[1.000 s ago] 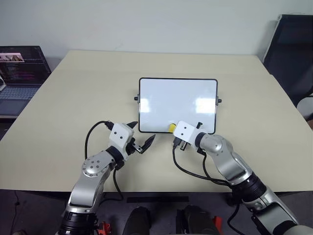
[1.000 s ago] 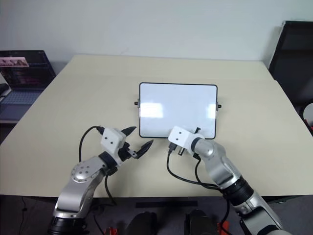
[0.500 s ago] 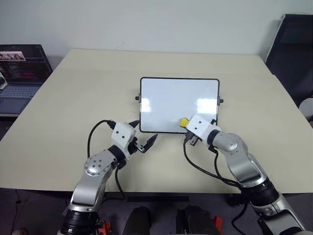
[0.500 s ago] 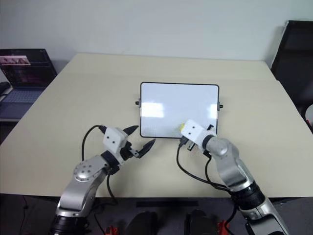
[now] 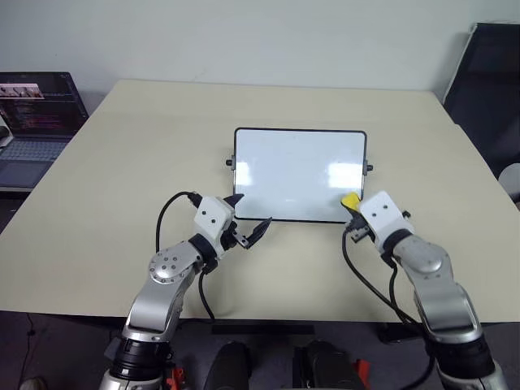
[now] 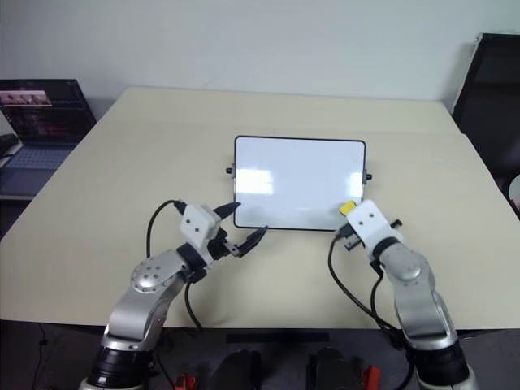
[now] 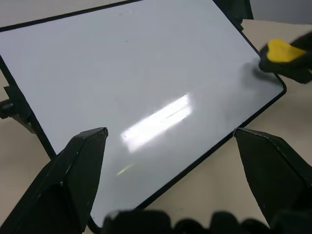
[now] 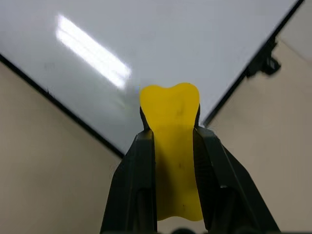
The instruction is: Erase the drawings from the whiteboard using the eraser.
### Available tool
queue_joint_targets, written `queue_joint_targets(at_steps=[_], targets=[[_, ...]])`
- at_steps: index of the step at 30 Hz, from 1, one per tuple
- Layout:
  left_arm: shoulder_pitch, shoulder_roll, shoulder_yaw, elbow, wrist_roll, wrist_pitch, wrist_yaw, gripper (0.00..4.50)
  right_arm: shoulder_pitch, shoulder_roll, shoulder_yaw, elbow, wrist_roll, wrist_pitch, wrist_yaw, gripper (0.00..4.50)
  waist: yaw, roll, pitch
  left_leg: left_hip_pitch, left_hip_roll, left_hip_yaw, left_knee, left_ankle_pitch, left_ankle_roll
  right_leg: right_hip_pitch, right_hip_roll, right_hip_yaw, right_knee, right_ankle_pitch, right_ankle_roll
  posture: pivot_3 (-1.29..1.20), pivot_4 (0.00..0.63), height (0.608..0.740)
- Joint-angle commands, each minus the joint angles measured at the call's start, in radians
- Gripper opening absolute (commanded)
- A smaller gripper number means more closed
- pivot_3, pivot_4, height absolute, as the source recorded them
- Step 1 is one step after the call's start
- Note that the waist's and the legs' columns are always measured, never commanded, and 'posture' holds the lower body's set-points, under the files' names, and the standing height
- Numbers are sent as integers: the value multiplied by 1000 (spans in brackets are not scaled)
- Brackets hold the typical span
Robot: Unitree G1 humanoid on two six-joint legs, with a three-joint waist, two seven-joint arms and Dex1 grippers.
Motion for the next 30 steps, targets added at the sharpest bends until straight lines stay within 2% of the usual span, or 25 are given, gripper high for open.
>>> queue_joint_targets(at_steps=[1, 11, 17, 24, 30], targets=[[-24, 3, -6, -1, -16, -4, -16, 4500, 17, 0, -35, -83, -17, -23, -46, 797, -4, 0, 0, 0, 0, 0, 0, 0, 0, 0, 0, 0, 0, 0, 0, 0, 150, 740], [-63, 14, -21, 59, -37, -30, -90, 4500, 78, -11, -81, -189, -6, 78, -48, 797, 0, 0, 0, 0, 0, 0, 0, 0, 0, 0, 0, -1, 0, 0, 1, 0, 150, 740], [-117, 20, -49, 123, -75, -70, -213, 4500, 117, -30, -99, -263, -7, 203, -30, 797, 1, 0, 0, 0, 0, 0, 0, 0, 0, 0, 0, -1, 0, 0, 1, 0, 150, 740], [-148, 35, -74, 170, -140, -85, -371, 4500, 111, 10, -117, -312, 17, 391, -45, 797, -1, 0, 0, 0, 0, 0, 0, 0, 0, 0, 1, -1, 0, -1, 1, 0, 150, 740], [-161, 48, -104, 207, -135, -112, -461, 4500, 114, 14, -138, -330, 50, 520, -36, 797, 0, 0, 0, 0, 0, 0, 0, 0, 0, 0, 1, -1, 0, -1, 1, 0, 150, 740]])
